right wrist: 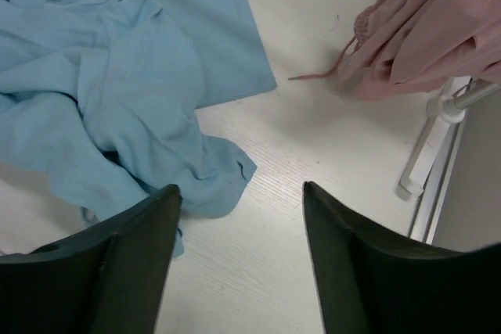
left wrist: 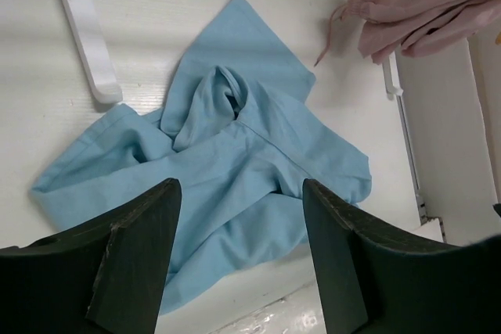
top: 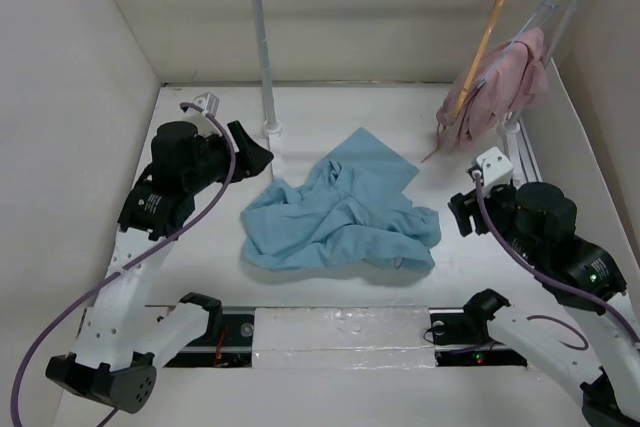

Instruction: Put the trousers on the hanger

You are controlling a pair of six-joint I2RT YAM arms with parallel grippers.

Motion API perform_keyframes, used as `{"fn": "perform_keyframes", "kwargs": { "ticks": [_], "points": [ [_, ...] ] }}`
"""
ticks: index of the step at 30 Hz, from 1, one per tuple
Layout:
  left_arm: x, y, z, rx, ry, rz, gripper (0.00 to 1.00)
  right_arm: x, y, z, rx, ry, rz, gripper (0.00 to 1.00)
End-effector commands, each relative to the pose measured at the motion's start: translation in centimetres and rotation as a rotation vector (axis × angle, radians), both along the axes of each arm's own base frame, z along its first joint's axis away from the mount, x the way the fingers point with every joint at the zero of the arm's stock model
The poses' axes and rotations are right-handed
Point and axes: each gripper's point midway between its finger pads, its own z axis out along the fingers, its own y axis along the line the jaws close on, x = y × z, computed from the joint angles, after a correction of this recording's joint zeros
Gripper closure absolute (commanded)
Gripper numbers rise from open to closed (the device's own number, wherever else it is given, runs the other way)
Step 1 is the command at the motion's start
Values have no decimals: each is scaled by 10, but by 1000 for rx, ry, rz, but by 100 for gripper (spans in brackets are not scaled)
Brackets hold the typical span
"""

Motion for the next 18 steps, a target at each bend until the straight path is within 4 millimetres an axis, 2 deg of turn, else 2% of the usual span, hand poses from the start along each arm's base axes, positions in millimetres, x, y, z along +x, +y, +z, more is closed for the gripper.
{"fn": "perform_keyframes", "kwargs": {
  "ticks": [1, 3, 5, 7, 8, 9, 11, 12, 14, 15, 16, 17, 18],
  "points": [
    [4, 8, 10, -11, -34, 60, 40, 5, -4, 20, 18, -68, -28, 34],
    [7, 15, 9, 5, -27, 106, 44, 3, 2, 21, 21, -63, 11, 46],
    [10, 22, 3, 18, -5, 155, 51, 3, 9, 17, 17, -42, 41, 74],
    [15, 35, -11, 58, 44, 237, 58, 5, 12, 3, 5, -5, 49, 95],
    [15, 37, -18, 64, 68, 253, 65, 6, 14, -7, -7, 27, 48, 100],
    [18, 38, -27, 79, 96, 264, 82, 7, 15, -15, -5, 55, 41, 100],
    [20, 39, -45, 97, 142, 269, 92, 8, 17, -39, -16, 119, 27, 100],
    [22, 39, -58, 111, 182, 275, 94, 8, 19, -45, -6, 137, 26, 100],
    [18, 39, -88, 139, 264, 278, 89, 8, 29, -63, 10, 169, 58, 77],
    [16, 35, -104, 141, 313, 256, 80, 8, 32, -68, 33, 182, 60, 64],
    [13, 32, -116, 138, 345, 245, 72, 7, 36, -73, 47, 193, 66, 45],
    [7, 32, -137, 141, 394, 242, 66, 8, 45, -74, 72, 193, 103, 37],
    [8, 27, -142, 118, 396, 232, 55, 10, 49, -84, 67, 217, 113, 33]
  ]
}}
